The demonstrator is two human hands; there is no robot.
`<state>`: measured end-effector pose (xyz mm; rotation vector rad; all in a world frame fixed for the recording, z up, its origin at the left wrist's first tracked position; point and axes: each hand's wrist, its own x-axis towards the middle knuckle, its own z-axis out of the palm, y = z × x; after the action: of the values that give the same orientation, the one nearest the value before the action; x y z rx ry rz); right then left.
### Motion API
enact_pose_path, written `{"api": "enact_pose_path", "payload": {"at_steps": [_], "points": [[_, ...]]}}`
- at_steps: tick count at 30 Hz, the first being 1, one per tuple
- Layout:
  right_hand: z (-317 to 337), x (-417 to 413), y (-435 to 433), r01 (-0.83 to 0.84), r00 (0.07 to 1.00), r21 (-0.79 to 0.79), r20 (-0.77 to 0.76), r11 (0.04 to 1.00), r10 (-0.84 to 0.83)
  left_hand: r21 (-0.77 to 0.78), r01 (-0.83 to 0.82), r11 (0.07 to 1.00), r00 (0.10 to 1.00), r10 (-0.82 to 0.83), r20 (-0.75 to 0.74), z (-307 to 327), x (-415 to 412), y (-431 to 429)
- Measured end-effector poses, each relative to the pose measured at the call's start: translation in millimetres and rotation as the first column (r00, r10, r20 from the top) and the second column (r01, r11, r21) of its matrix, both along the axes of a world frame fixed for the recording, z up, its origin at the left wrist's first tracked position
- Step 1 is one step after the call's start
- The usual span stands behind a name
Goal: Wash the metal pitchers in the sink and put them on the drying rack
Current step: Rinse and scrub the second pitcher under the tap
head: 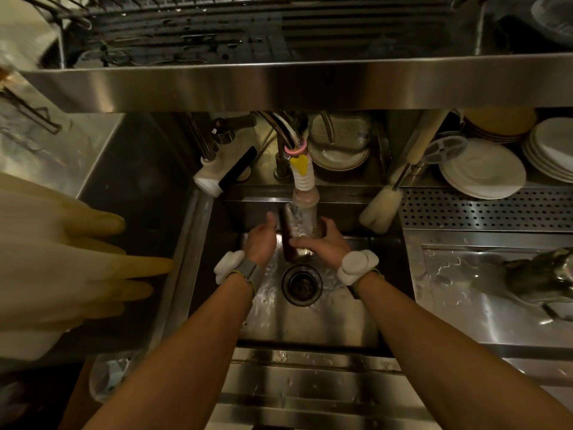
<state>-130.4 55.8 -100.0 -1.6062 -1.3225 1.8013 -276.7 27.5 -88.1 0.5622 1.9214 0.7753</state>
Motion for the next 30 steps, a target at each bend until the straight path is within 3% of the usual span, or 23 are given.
{"api": "enact_pose_path", "payload": {"at_steps": [2,6,11,14,17,20,24,30], "points": [[-0.2,5.0,-2.6,-0.059,0.998,-0.007,0.004,0.998,0.059,-0.03,-0.008,1.0,1.0,0.008,0.013,-1.0,-0.1,0.5],[-9.4,22.5,-4.0,0.122,0.983,-0.18,-0.114,0.976,-0.144,-0.102,0.036,0.994,0.993,-0.024,0.113,0.1,8.6,-1.6],[-7.6,15.4,-6.9,0.107,0.93,-0.346,-0.297,0.932,-0.217,-0.13,0.011,0.992,0.938,0.035,0.346,0.5,22.2,-4.4],[-7.5,19.3,-4.4,0.051,0.976,-0.263,-0.189,0.964,-0.104,-0.067,-0.039,0.997,0.969,0.054,0.24,0.8,18.3,-3.2],[-6.8,17.6,-3.1,0.151,0.986,-0.202,-0.041,0.968,-0.162,0.024,-0.007,1.0,0.986,0.003,0.166,3.2,16.9,-2.9],[-8.4,10.8,-4.2,0.211,0.974,-0.174,-0.05,0.962,-0.222,0.084,-0.02,0.996,0.993,0.01,0.121,5.1,17.1,-3.2],[-10.1,9.7,-1.4,0.218,0.966,-0.18,-0.098,0.959,-0.238,0.137,0.011,0.99,0.983,-0.036,0.18,8.5,14.5,-6.4],[-9.1,15.9,-0.9,0.245,0.941,-0.199,-0.187,0.949,-0.282,0.047,0.124,0.991,0.936,-0.132,0.325,7.3,24.1,-10.6]]}}
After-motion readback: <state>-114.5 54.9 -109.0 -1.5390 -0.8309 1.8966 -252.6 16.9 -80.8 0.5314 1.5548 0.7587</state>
